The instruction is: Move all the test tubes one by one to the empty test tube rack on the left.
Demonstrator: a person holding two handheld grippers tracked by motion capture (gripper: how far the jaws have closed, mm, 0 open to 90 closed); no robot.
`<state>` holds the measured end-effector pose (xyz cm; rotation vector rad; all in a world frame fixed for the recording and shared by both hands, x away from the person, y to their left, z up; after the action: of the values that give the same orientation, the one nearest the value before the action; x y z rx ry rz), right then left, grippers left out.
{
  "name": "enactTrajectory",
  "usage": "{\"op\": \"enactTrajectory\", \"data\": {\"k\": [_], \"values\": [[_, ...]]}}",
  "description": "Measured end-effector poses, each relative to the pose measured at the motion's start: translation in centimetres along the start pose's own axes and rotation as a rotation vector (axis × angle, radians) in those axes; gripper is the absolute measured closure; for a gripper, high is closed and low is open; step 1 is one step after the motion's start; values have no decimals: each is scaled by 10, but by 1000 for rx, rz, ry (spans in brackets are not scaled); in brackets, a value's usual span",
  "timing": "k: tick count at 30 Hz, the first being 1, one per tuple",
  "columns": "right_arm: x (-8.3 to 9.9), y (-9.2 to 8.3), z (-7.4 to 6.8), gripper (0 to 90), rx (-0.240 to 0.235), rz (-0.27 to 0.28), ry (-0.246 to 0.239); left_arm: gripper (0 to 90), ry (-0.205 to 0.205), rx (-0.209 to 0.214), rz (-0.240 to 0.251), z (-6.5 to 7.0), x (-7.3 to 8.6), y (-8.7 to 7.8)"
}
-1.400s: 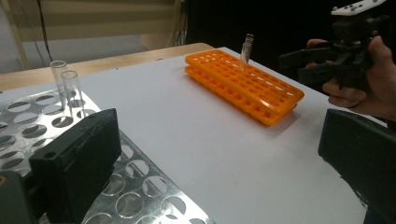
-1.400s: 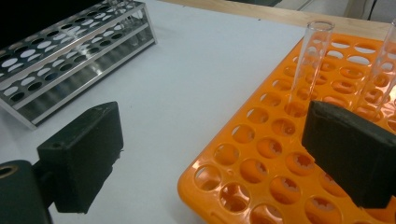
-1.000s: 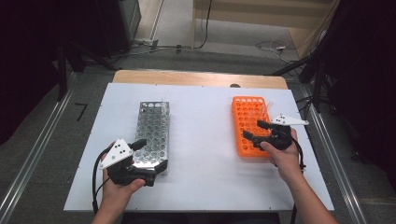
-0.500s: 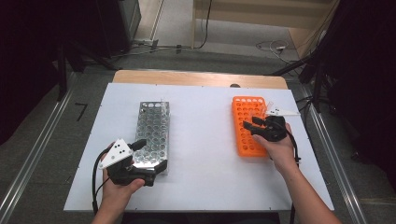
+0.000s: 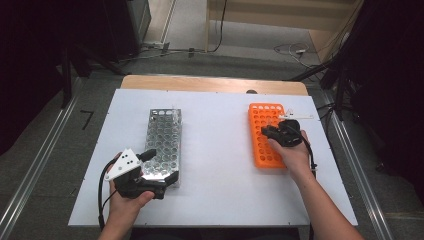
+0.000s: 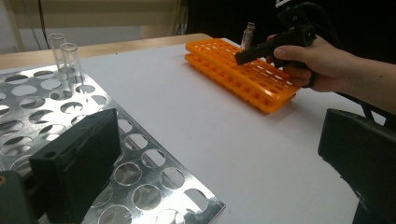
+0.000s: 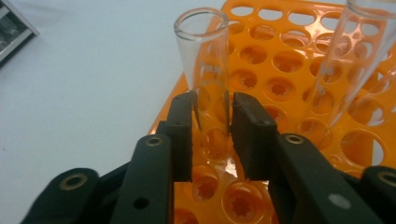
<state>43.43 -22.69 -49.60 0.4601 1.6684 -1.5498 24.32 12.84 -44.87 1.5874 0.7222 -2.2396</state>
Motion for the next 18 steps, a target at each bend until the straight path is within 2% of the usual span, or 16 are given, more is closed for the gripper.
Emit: {"op": "enactTrajectory", "data": {"k": [6,9,18], "values": [[0,0,0,730,30,5,-13,0,2,-2,-1,1,0,1],[0,0,1,735,33,9,-4,0,2,-3,-1,1,0,1],[-5,-12,4,738,24,89,8,0,7,1,-6,2,0,2]]}}
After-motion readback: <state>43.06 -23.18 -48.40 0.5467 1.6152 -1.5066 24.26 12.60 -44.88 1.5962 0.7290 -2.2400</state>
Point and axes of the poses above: each handheld gripper's, and its own axes: y roughly forward along the jaws, x roughly out of its underside, z roughly to its right, the point moved 6 cm from there along y, roughly forward along the jaws, and after that the axes turned 15 degrees about x, right-handed, at the moved point
